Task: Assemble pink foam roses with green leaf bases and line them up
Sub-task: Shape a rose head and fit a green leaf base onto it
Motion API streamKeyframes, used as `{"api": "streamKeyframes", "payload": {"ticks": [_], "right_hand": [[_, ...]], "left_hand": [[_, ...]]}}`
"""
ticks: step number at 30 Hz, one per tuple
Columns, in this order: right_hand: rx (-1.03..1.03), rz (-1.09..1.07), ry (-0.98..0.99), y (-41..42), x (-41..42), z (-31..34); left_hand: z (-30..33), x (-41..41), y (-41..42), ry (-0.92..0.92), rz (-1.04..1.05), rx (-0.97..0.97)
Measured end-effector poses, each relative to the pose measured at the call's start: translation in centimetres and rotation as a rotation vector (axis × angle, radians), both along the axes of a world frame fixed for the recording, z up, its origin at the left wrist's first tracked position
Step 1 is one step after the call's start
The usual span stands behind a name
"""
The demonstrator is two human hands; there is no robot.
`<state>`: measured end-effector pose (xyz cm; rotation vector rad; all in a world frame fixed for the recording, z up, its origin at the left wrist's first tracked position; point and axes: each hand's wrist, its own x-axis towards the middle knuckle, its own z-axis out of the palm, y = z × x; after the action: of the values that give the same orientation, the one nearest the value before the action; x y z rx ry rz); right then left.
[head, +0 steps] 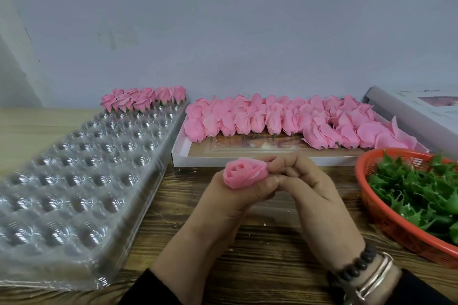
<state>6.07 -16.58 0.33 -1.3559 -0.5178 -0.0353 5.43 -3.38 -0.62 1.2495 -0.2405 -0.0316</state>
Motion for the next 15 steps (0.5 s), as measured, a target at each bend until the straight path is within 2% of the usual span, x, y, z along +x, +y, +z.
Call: {"api": "streamKeyframes", "payload": {"ticks": [3,7,9,12,15], "right_hand": [[0.033,0.002,0.027,-0.42,0.09,0.17],[0.022,-0.021,-0.032,-0.40,-0.13,0.48],[-0.011,-0.104,-0.088,-0.31,-0.14,0.33],[-0.169,-0.300,-0.176,-0.19,-0.01,0.01],[-0.291,-0.307,-0.221,0.32,-0.20,-0.07]], "left_hand": [[0.03,-0.29,0.25,-0.073,0.094,0.202],[0.18,-0.61,-0.21,-0.115,0.106,0.376],[0.21,-0.53,-0.32,-0.088,0.164,0.385],[-0.10,-0.24,-0.16,-0.054,0.274,0.320],[0.09,-0.19,-0.41,-0.072,0.307,0.262]]}}
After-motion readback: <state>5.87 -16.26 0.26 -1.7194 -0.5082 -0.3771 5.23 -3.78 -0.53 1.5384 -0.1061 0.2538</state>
